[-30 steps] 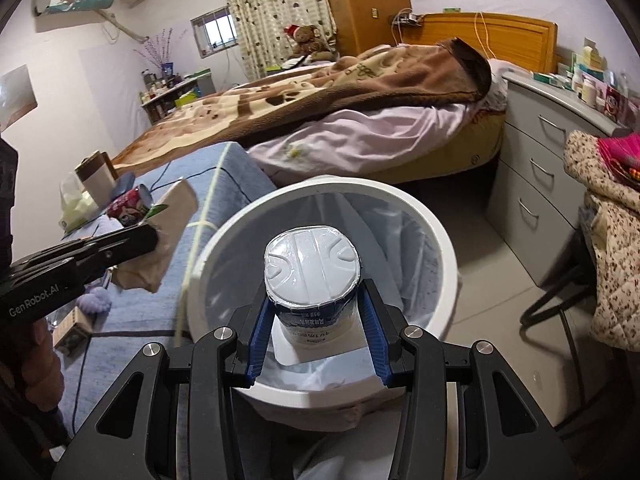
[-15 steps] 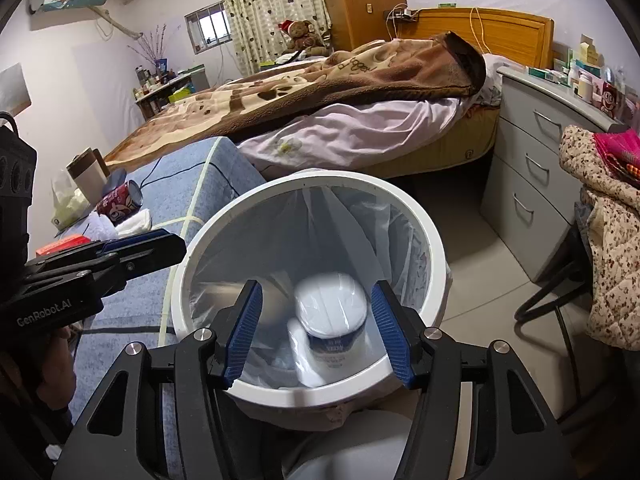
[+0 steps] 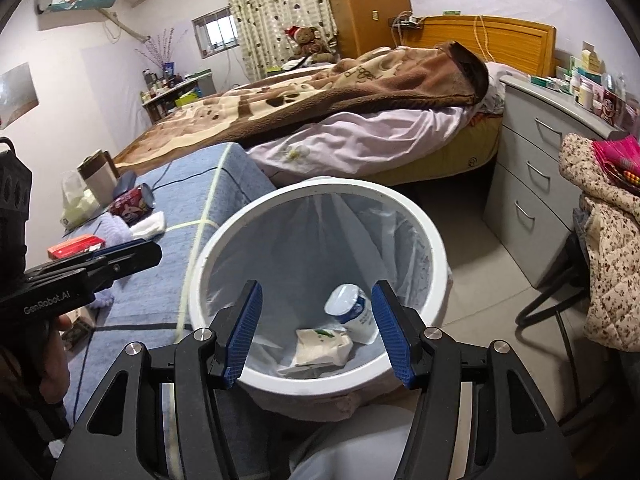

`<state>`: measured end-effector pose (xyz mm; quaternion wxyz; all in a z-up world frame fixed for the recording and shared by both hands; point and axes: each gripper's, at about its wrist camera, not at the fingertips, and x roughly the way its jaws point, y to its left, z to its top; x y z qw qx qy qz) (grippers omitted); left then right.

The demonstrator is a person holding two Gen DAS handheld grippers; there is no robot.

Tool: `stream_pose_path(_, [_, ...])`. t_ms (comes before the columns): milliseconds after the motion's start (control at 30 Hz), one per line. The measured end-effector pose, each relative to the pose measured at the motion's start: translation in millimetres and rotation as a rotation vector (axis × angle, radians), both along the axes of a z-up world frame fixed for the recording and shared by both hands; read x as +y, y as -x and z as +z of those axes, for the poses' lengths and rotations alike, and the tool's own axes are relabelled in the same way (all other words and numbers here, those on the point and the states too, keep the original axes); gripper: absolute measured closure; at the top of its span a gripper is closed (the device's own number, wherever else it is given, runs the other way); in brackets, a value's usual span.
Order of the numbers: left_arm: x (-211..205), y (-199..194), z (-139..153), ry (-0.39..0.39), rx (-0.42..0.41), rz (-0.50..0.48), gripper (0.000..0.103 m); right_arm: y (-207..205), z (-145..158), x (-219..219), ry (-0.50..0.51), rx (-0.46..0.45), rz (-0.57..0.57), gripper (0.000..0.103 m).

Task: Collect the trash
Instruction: 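Carry both items over the wastebasket and open both tools to drop them, then move both tools back to the table toward the bottle and wrapper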

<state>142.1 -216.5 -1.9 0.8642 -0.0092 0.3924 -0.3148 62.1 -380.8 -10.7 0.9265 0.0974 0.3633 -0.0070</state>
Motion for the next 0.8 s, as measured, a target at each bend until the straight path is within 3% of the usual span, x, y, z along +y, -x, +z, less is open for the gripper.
stream_pose_path(800, [133, 51, 5, -0.072, -0.05, 0.337, 0.072, -5, 12, 84, -0.046, -0.019, 0.276, 0.045])
